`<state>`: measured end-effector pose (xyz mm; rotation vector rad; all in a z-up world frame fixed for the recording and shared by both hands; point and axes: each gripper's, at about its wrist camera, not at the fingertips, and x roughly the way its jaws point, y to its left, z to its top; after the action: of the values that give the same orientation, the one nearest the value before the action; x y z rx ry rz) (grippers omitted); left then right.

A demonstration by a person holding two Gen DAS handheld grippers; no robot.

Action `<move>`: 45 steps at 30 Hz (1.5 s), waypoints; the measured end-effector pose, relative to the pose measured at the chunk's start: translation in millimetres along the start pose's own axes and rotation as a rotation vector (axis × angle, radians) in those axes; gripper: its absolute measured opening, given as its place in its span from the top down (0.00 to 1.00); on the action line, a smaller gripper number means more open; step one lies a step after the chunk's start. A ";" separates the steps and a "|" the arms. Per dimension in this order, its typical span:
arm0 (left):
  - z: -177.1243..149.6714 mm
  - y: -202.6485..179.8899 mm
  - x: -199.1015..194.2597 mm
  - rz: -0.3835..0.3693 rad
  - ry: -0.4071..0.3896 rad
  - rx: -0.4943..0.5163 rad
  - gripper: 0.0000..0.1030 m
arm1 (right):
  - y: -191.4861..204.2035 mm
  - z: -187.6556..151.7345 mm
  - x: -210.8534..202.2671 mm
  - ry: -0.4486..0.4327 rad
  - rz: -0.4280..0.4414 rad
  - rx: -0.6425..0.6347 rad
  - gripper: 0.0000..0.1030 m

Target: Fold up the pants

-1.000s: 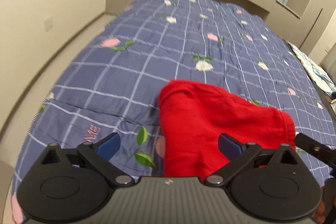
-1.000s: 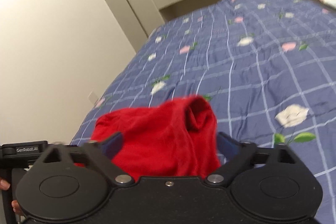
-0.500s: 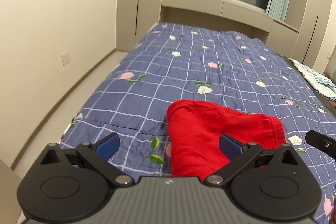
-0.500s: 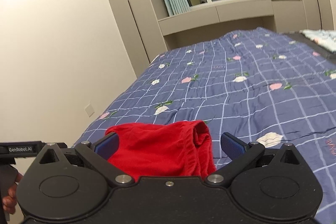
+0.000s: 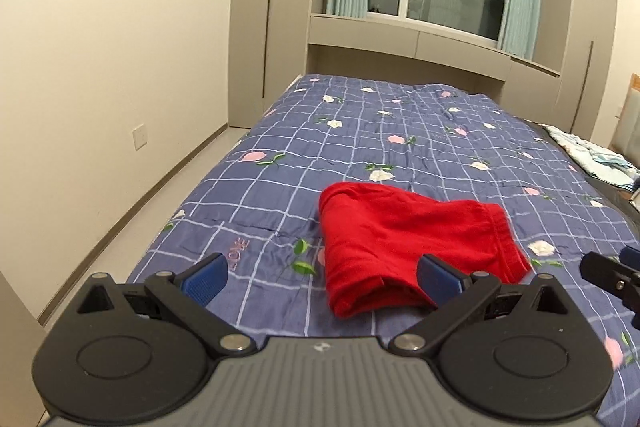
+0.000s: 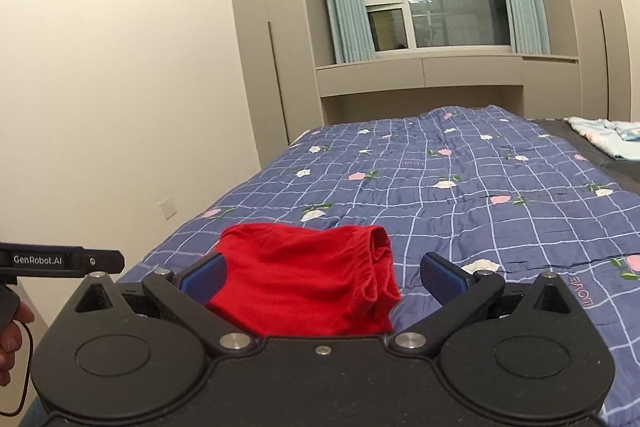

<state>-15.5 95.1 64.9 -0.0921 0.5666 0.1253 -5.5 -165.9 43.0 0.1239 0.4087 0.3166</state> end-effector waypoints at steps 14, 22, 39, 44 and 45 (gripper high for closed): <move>-50.5 1.2 -33.4 0.023 0.016 0.007 0.00 | 8.5 -45.1 -53.0 -0.040 -0.009 -0.022 0.00; -59.2 -6.6 -43.7 0.042 0.004 0.044 0.00 | 12.5 -57.6 -66.5 -0.052 0.002 -0.032 0.00; -63.9 -11.9 -43.0 0.048 0.016 0.078 0.01 | 12.0 -60.5 -69.2 -0.068 -0.019 -0.024 0.00; -63.7 -10.3 -42.5 0.050 0.017 0.075 0.00 | 11.3 -60.9 -70.0 -0.067 -0.020 -0.022 0.00; -63.8 -10.3 -42.4 0.050 0.017 0.076 0.00 | 11.1 -60.9 -70.0 -0.066 -0.020 -0.021 0.00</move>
<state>-83.2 73.2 34.8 -0.0055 0.5904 0.1515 -94.3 -174.9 15.5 0.1097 0.3409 0.2958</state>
